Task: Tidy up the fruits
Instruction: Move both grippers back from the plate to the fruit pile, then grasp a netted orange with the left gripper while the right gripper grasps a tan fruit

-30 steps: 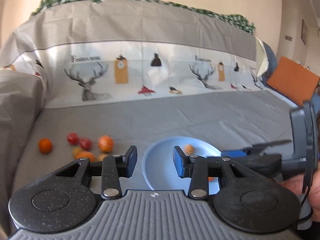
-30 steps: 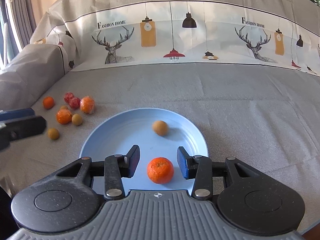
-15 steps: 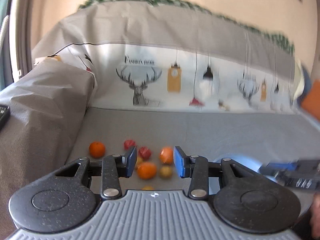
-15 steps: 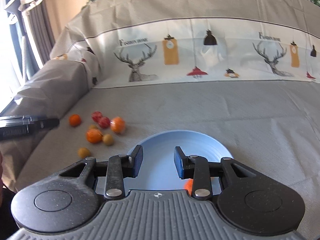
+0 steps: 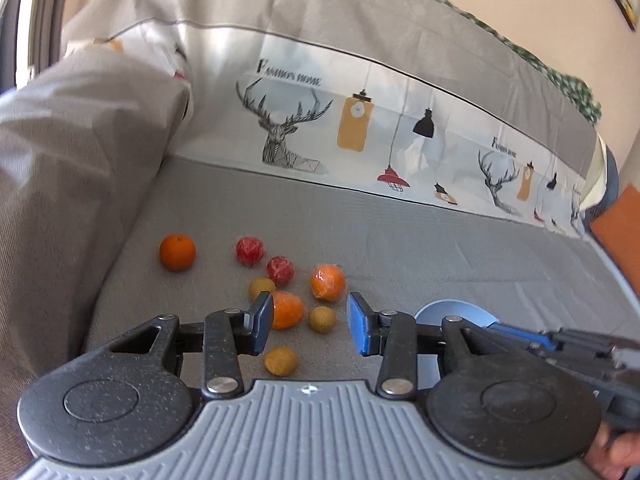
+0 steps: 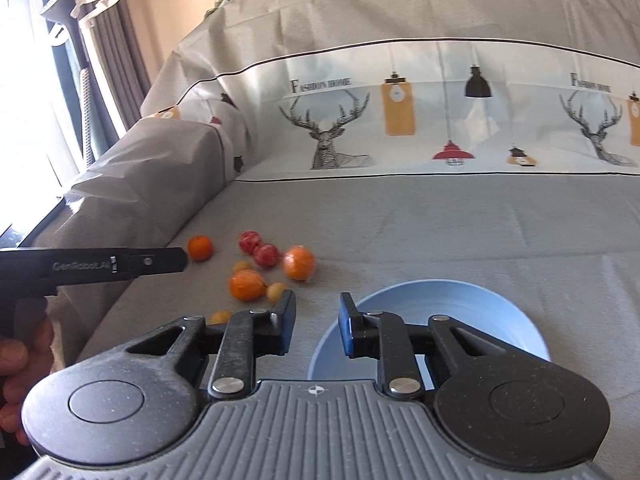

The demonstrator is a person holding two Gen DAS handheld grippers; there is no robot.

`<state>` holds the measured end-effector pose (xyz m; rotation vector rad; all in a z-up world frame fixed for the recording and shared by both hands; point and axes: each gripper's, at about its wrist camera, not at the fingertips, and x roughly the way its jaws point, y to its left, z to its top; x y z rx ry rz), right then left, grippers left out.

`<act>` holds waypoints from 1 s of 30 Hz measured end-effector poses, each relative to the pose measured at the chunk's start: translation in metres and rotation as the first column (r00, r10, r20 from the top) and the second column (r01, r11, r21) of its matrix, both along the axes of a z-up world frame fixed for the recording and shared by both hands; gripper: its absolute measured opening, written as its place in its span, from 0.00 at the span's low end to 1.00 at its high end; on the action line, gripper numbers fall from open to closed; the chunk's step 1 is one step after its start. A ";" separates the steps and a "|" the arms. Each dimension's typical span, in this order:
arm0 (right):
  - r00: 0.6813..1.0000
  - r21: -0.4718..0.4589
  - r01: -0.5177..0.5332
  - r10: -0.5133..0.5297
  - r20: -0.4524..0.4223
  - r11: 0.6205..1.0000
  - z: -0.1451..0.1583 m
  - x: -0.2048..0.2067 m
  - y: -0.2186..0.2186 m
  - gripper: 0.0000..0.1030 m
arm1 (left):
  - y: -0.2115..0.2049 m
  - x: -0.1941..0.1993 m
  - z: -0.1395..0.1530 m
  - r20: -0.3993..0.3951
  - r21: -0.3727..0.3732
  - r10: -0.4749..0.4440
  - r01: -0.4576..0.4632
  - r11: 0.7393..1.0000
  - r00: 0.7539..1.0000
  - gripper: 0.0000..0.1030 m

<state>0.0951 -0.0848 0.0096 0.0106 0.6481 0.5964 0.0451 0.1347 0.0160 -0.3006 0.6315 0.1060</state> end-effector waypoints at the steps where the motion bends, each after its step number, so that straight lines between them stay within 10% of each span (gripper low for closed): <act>1: 1.000 -0.003 -0.008 0.008 0.002 1.000 -0.001 0.000 0.003 0.20 | 0.004 0.001 -0.001 -0.002 -0.023 0.007 -0.007 1.000 1.000 0.44; 8: 0.998 -0.020 -0.055 0.055 -0.008 0.998 -0.009 0.003 0.024 0.20 | 0.031 0.010 -0.012 -0.069 -0.177 0.025 -0.037 0.984 0.997 0.44; 13: 0.996 -0.018 -0.084 0.084 -0.013 0.996 -0.013 0.005 0.037 0.20 | 0.040 0.021 -0.022 -0.119 -0.203 0.050 -0.074 0.976 0.992 0.41; 16: 0.995 -0.017 -0.093 0.093 -0.020 0.995 -0.015 0.007 0.044 0.20 | 0.044 0.026 -0.026 -0.127 -0.222 0.057 -0.085 0.971 0.990 0.20; 23: 0.994 -0.023 -0.102 0.101 -0.041 0.995 -0.023 0.020 0.067 0.21 | 0.051 0.039 -0.037 -0.161 -0.251 0.071 -0.110 0.962 0.984 0.20; 30: 0.993 -0.082 -0.090 0.084 -0.077 0.993 -0.041 0.044 0.095 0.23 | 0.052 0.051 -0.048 -0.172 -0.280 0.074 -0.121 0.952 0.982 0.49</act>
